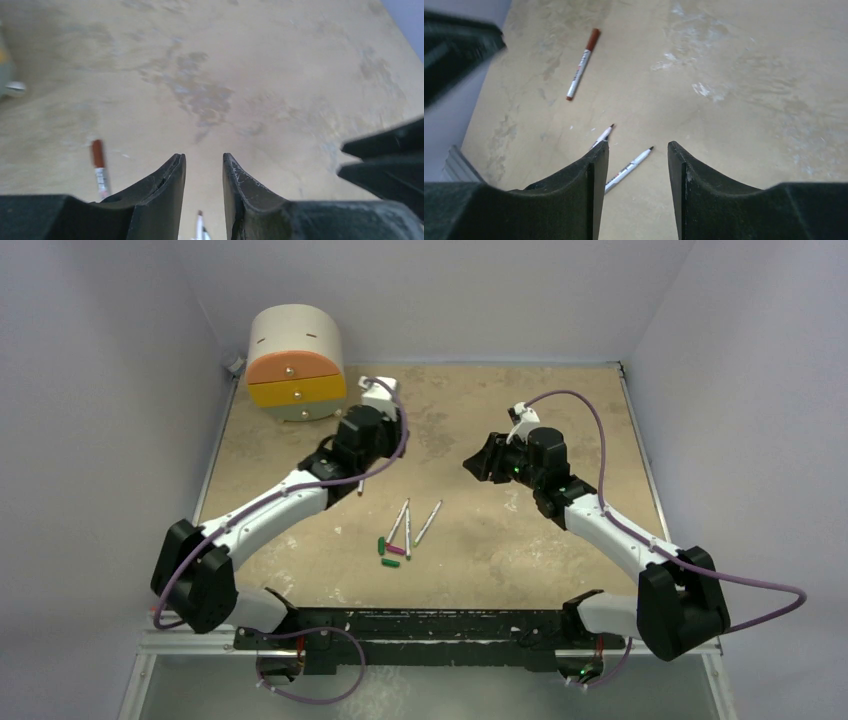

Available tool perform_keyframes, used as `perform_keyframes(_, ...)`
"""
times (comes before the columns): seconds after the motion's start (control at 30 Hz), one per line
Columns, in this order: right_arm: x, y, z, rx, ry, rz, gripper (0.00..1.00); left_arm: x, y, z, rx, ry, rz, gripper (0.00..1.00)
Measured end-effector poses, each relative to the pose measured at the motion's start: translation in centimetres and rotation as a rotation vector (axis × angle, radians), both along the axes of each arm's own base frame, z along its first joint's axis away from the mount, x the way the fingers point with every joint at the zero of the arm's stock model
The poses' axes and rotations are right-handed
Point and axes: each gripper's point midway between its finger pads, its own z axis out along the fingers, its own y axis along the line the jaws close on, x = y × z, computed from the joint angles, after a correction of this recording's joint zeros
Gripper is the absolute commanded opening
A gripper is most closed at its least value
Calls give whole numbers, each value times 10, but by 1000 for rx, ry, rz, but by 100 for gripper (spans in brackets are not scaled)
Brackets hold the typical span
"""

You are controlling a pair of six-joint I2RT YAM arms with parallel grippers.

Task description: Insert the pens into the pen caps

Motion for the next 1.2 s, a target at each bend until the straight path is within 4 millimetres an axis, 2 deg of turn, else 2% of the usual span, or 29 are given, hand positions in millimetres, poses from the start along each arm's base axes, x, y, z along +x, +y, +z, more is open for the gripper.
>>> perform_keyframes(0.07,1,-8,-9,-12,48,-59,54,-12,-32,-16,25,24,-76,34)
perform_keyframes(0.17,4,-23,-14,-37,86,-144,57,-33,-72,-63,86,109,-170,38)
perform_keyframes(0.27,9,-43,-3,-50,81,-226,61,-50,-90,-102,149,180,-219,40)
perform_keyframes(0.4,18,-78,18,-39,34,-325,62,-64,-103,-128,201,217,-248,40)
perform_keyframes(0.5,22,-100,24,-37,20,-382,63,-67,-109,-143,245,237,-248,40)
perform_keyframes(0.57,22,-104,23,-42,26,-392,63,-67,-112,-151,272,246,-245,40)
perform_keyframes(0.77,20,-103,19,-47,41,-379,63,-72,-107,-171,338,302,-245,40)
perform_keyframes(1.03,20,-100,16,-47,47,-363,61,-82,-96,-184,379,342,-249,40)
perform_keyframes(1.2,22,-99,5,-56,79,-357,60,-95,-94,-193,405,370,-273,37)
